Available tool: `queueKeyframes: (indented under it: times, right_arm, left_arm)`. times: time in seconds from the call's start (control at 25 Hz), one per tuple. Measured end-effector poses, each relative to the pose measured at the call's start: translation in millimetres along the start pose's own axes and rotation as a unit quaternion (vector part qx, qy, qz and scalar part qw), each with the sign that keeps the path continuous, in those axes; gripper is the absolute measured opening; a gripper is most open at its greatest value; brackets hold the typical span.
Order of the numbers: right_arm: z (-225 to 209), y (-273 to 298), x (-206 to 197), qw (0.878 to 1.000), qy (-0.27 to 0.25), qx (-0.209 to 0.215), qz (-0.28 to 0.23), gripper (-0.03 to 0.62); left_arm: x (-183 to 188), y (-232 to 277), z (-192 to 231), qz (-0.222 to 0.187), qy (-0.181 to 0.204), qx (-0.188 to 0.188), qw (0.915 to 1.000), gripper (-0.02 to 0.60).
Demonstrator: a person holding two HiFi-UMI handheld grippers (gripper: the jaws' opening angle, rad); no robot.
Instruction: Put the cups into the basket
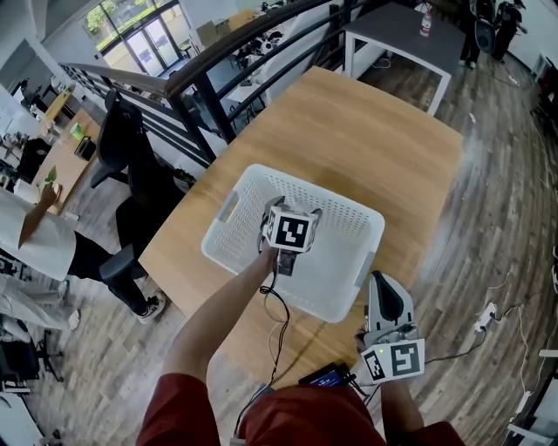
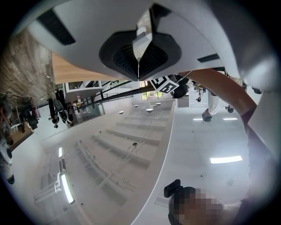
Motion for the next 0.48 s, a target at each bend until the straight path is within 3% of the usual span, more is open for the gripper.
queueKeyframes:
  times: [0.48]
  right_arm:
    - [4, -3, 2, 1.0, -0.007, 0.006, -0.001, 0.012]
  left_arm:
    - [10, -27, -3, -0.047, -0.031, 0.007, 0.9984, 0.386]
Point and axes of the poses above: the fingertips, and each gripper's own axes: y forward along the fingers, z to its left, x out of its top, the point moved 9 cm from there along -y, backward along the fingers, and after that the axes turned 14 degrees about x, right-handed, at the moved point
